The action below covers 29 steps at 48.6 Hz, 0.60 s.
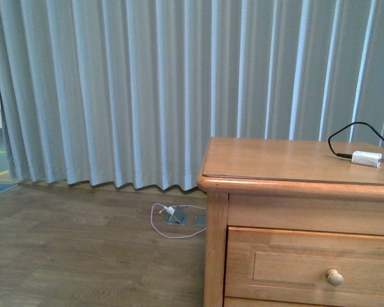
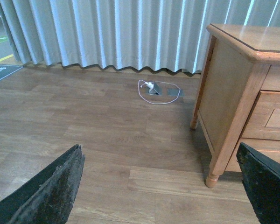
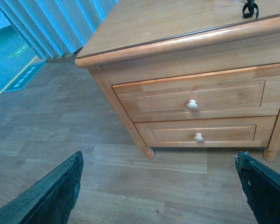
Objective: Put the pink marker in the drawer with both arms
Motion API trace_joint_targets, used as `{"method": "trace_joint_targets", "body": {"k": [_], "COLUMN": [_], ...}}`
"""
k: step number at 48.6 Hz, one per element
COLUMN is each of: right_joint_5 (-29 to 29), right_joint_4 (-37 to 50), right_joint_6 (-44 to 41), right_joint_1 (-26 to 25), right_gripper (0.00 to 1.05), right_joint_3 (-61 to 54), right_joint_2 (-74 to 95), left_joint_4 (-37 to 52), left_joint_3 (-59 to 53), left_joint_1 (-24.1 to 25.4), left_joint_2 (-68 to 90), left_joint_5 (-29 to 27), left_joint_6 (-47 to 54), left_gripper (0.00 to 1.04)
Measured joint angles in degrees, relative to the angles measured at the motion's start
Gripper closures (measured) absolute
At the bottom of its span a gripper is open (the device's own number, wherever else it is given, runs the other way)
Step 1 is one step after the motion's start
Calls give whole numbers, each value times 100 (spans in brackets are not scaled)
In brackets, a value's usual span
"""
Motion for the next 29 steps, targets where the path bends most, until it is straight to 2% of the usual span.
{"method": "trace_joint_targets", "body": {"k": [2,4,8,10,14,24,29], "right_joint_5": [695,1453,1845,2323,2415,2476,2476], "right_joint_4": [675,1565,1978,2006,2026,2081,2079], "right_joint_6": [-238,-686,-955,-1047,-1106,-1189,-1189], "right_joint_1": [168,385,573,909,1217,1261,1261], "right_gripper": [15,27,42,52,66,104,103], "right_joint_3": [-315,-778,-1091,-1255,-1486,-1871,-2046], "right_joint_2": [-175,-481,-758,-872,-999,-1355,-1530], "left_joint_4": [0,0,0,0,0,0,0], "left_joint_3": [0,0,0,0,0,0,0], "left_joint_1": [0,0,0,0,0,0,0], "left_joint_2": [0,0,0,0,0,0,0], "left_joint_5": [0,0,2,2,0,2,2], "left_joint_6": [0,0,0,0,0,0,0], "left_gripper": [6,6,6,6,6,6,6]}}
